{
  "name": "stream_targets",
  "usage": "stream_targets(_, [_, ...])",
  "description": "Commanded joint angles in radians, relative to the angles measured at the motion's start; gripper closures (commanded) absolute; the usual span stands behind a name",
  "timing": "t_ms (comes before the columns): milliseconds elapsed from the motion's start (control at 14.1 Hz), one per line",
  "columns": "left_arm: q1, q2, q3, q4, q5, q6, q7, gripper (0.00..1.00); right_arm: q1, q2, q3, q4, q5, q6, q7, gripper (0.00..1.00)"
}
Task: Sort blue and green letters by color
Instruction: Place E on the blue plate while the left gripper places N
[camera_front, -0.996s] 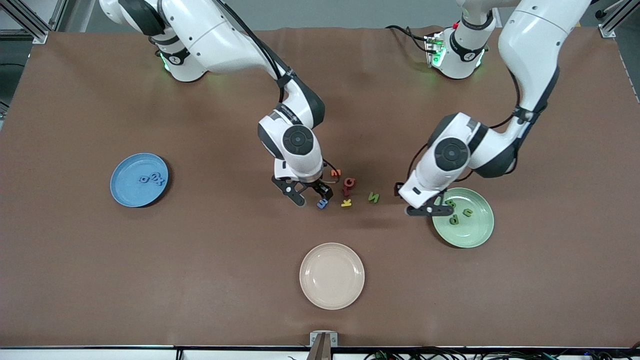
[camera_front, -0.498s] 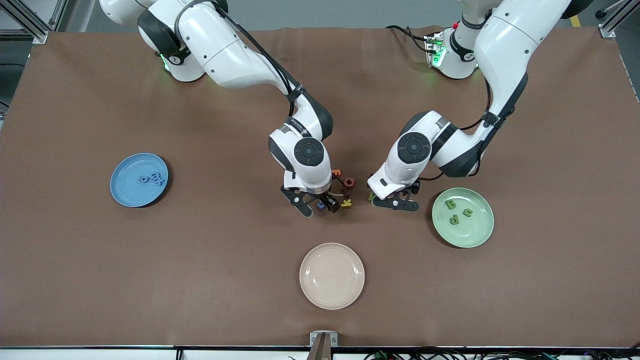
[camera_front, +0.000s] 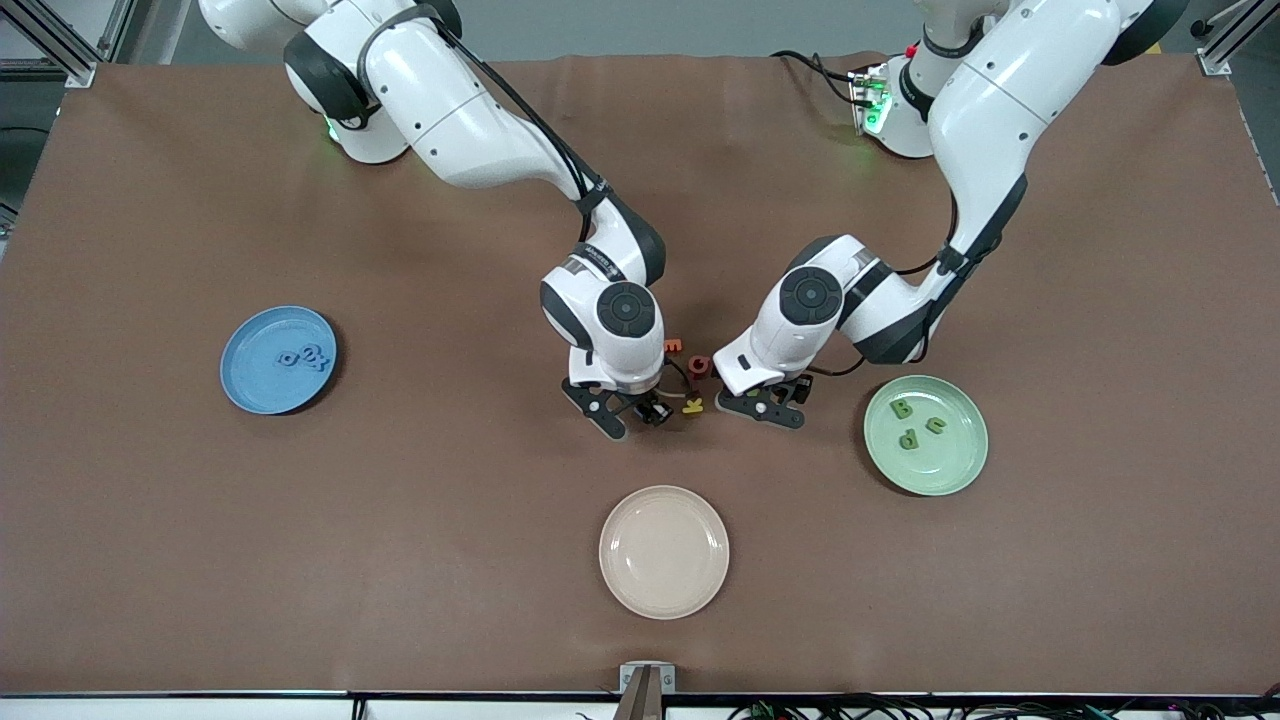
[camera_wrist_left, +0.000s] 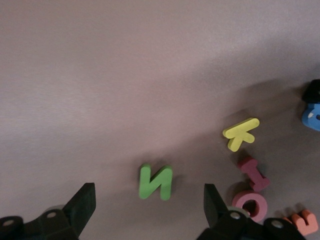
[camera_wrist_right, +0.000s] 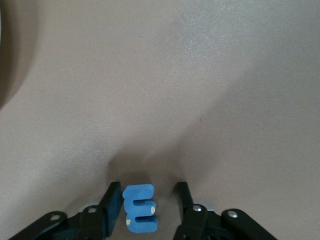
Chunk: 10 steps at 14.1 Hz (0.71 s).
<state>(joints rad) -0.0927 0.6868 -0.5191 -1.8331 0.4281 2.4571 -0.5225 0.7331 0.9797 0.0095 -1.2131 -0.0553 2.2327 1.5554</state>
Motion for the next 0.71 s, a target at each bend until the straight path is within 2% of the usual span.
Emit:
stream_targets(0, [0.001, 0.045, -0.001, 0.025, 0.015, 0.032, 0.012, 0.06, 0.011, 0.027, -0.008, 0.027, -0.012, -0.002, 0.008, 0.97])
stream_targets(71, [0.001, 0.049, -0.001, 0.034, 0.012, 0.033, 0.01, 0.08, 0.009, 0.024, -0.008, 0.026, -0.011, -0.004, 0.006, 1.0])
stream_targets(213, [0.001, 0.057, -0.001, 0.038, 0.006, 0.033, 0.009, 0.19, -0.001, 0.014, -0.006, 0.026, -0.009, -0.028, -0.012, 1.0])
stream_targets(356, [0.001, 0.056, -0.001, 0.037, 0.005, 0.031, 0.006, 0.31, -0.023, -0.027, -0.006, 0.024, -0.001, -0.096, -0.111, 1.0])
stream_targets(498, [0.001, 0.057, 0.001, 0.035, 0.001, 0.031, -0.008, 0.42, -0.058, -0.071, -0.006, 0.017, 0.002, -0.21, -0.242, 1.0])
stream_targets(640, [0.001, 0.057, 0.001, 0.029, 0.001, 0.029, -0.008, 0.45, -0.109, -0.134, -0.003, -0.003, 0.005, -0.35, -0.406, 1.0])
